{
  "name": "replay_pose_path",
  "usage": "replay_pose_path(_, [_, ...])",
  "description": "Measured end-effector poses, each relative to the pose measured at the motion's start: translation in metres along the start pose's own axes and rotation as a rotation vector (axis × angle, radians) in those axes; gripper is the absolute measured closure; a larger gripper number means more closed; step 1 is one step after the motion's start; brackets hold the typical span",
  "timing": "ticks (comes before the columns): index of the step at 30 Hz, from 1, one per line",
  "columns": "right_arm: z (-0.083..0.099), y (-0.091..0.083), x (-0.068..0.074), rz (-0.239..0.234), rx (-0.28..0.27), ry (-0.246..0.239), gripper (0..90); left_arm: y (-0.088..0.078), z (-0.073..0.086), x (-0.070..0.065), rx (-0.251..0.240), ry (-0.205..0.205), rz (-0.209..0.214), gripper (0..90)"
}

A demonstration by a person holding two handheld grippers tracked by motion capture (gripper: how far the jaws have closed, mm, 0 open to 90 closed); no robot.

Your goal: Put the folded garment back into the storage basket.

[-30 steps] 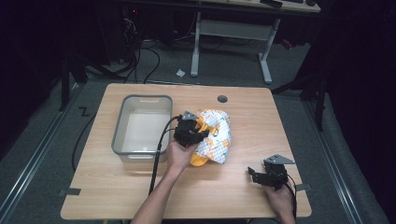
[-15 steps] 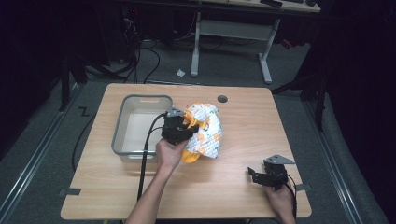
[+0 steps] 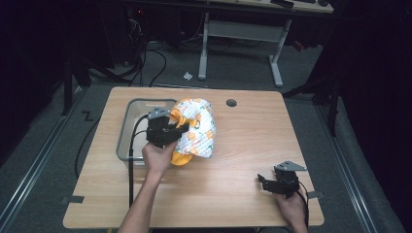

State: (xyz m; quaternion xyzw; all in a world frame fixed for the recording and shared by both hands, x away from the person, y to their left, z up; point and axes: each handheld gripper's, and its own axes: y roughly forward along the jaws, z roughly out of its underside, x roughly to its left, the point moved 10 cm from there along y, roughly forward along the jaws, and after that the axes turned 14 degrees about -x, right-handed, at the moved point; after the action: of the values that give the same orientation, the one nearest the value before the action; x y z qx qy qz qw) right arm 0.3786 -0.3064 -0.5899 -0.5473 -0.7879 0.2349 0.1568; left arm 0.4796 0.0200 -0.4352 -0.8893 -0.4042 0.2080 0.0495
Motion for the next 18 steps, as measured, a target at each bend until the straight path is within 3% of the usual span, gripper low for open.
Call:
replay_pose_path(7, [0.0, 0.0, 0.0, -0.001, 0.001, 0.0, 22.6, -0.016, -0.01, 0.011, -0.019, 0.024, -0.029, 75.0])
replay_pose_path(12, [0.0, 0.0, 0.0, 0.0, 0.001, 0.003, 22.6, -0.029, -0.015, 0.026, -0.026, 0.031, -0.063, 75.0])
replay_pose_path(18, [0.0, 0.0, 0.0, 0.001, 0.001, 0.004, 22.6, -0.039, -0.019, 0.037, -0.041, 0.012, -0.073, 75.0])
